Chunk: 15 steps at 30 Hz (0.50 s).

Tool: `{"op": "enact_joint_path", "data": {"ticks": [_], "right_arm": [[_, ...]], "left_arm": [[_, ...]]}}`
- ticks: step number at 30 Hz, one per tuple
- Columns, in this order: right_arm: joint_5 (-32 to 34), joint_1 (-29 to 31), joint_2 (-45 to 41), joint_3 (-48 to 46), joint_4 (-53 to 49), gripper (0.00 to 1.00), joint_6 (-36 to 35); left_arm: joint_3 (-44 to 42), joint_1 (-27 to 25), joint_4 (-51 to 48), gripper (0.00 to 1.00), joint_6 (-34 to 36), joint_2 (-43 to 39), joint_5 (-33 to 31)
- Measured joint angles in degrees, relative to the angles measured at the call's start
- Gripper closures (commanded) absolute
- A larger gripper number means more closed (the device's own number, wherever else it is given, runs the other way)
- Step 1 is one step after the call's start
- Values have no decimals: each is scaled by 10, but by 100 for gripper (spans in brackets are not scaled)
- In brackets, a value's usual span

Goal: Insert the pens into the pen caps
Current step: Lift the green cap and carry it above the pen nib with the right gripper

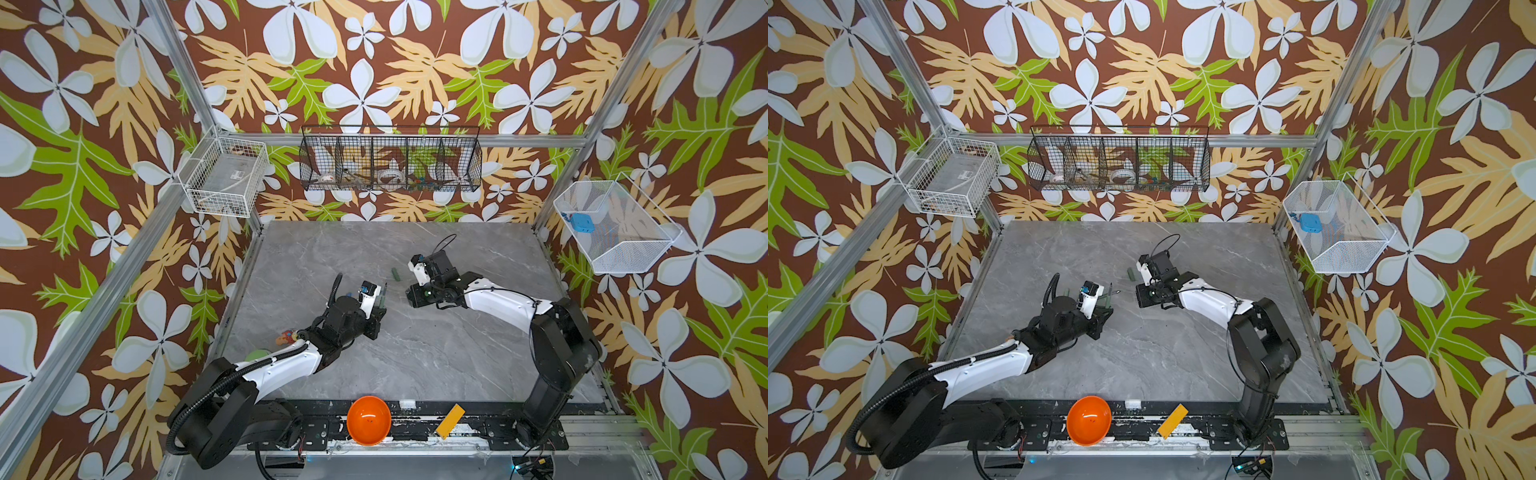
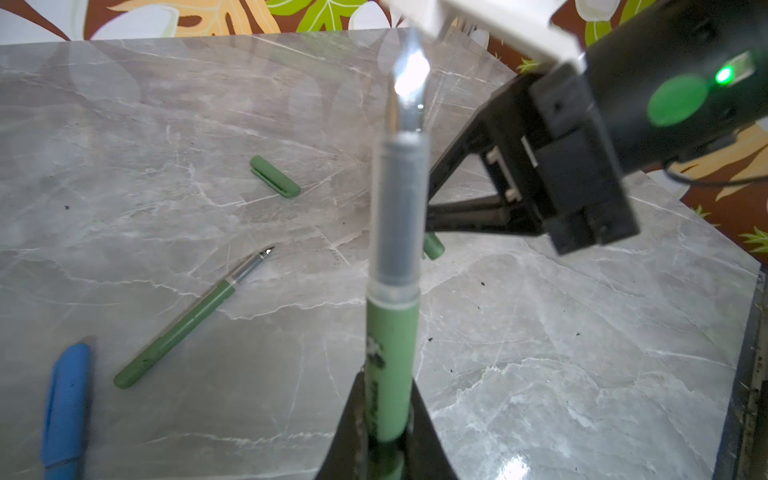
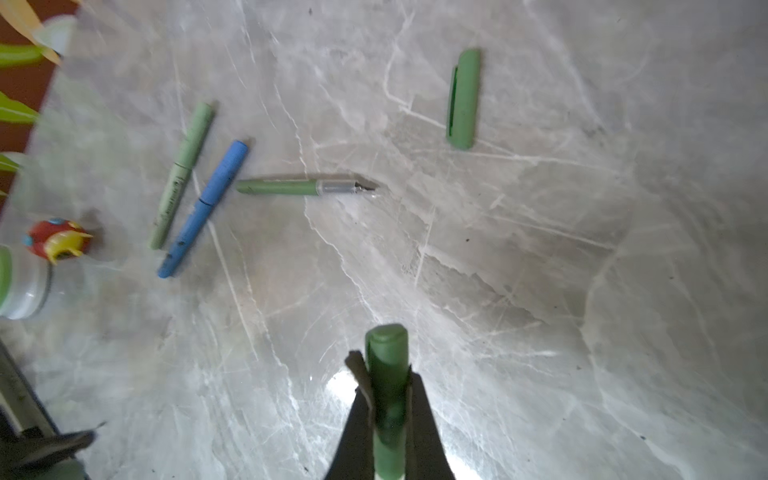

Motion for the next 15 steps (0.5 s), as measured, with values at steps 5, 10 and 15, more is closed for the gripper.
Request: {"op": "enact_joint_path", "data": {"ticks": [5, 10, 15], "right_arm": [[-55, -15, -79, -102, 136, 90, 46], [-87, -19, -143, -182, 286, 89, 99], [-125, -21, -163, -212, 411, 89, 145]], "left_arm": [[-26, 0, 48, 100, -2, 0, 26], [-42, 0, 94, 100, -12, -5, 56], [-53, -11, 130, 100, -13, -12, 77]]}}
